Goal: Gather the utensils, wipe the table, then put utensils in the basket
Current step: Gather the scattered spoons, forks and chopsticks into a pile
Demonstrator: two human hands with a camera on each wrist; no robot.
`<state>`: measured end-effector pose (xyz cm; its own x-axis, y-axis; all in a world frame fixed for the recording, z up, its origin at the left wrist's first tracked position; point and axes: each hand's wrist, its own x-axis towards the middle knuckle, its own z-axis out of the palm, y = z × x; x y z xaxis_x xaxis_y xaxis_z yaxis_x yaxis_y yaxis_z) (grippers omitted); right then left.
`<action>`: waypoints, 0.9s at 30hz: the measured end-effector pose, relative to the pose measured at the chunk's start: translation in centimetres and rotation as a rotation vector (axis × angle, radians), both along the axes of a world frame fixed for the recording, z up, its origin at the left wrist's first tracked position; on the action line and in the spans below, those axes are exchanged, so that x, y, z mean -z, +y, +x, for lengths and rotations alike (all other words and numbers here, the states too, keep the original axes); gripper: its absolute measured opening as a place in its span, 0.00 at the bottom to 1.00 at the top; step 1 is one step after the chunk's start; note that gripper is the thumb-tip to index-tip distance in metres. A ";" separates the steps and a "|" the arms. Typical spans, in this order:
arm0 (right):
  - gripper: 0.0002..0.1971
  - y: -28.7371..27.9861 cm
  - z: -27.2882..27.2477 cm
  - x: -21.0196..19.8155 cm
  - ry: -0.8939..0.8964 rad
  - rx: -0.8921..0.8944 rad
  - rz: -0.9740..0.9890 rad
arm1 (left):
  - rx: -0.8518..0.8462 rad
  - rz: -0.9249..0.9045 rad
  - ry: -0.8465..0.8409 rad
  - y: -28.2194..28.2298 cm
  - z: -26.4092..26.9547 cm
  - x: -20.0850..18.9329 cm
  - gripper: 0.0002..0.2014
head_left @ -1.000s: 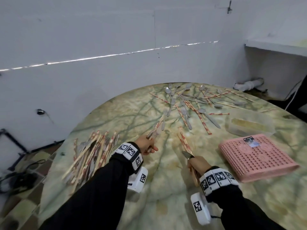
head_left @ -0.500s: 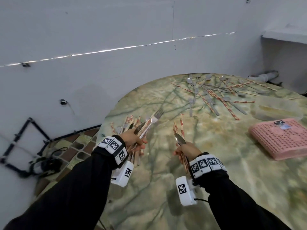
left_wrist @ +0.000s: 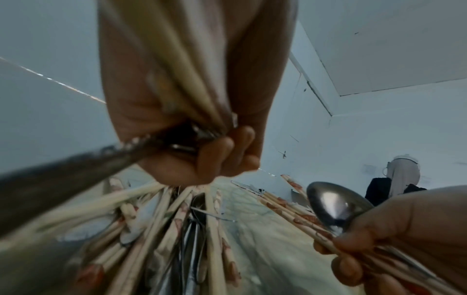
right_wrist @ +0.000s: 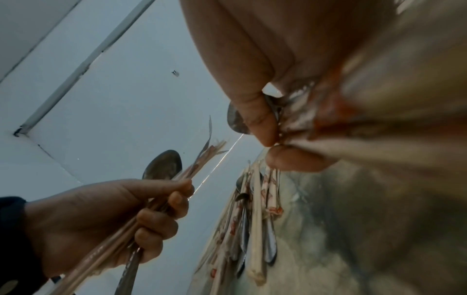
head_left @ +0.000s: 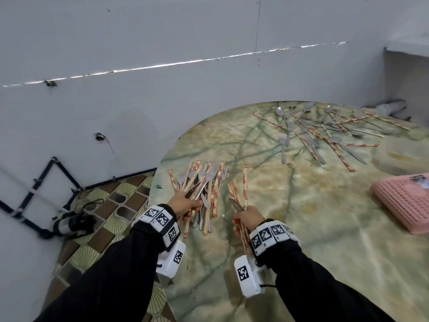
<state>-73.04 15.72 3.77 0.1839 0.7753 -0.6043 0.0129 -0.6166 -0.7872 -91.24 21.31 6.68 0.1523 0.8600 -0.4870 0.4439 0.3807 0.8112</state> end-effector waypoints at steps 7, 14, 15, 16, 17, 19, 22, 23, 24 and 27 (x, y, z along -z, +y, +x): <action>0.06 2.4 -0.2 1.8 0.007 0.008 -0.043 | -0.180 0.030 -0.062 0.3 1.0 1.7 0.10; 0.02 5.3 -0.8 4.6 -0.044 0.054 -0.002 | -0.212 0.026 -0.106 2.2 0.1 2.3 0.09; 0.03 5.8 -1.1 4.5 -0.076 0.046 0.002 | -0.201 0.029 -0.108 2.6 0.0 2.4 0.09; 0.04 6.2 -1.5 4.0 -0.117 0.041 0.013 | -0.186 0.033 -0.112 3.1 -0.2 2.4 0.08; 0.05 6.4 -1.9 3.3 -0.159 0.032 0.026 | -0.171 0.035 -0.114 3.4 -0.4 2.5 0.08; 0.09 7.1 -2.6 2.1 -0.231 -0.002 0.037 | -0.147 0.037 -0.118 4.1 -0.8 2.8 0.08; 0.10 8.4 -3.6 1.6 -0.287 0.015 0.060 | -0.112 0.051 -0.118 5.1 -1.3 3.2 0.06; 0.10 8.7 -3.9 1.5 -0.298 0.026 0.075 | -0.097 0.057 -0.118 5.4 -1.5 3.3 0.06; 0.12 9.1 -4.1 1.6 -0.328 0.040 0.089 | -0.079 0.062 -0.118 5.7 -1.7 3.4 0.05; 0.16 9.8 -4.4 1.2 -0.441 0.077 0.118 | -0.029 0.072 -0.123 6.4 -2.0 3.7 0.06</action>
<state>-77.46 25.54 2.62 0.4634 0.8081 -0.3637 0.3202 -0.5354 -0.7816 -93.23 27.74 3.01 0.1814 0.8969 -0.4033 0.3289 0.3311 0.8844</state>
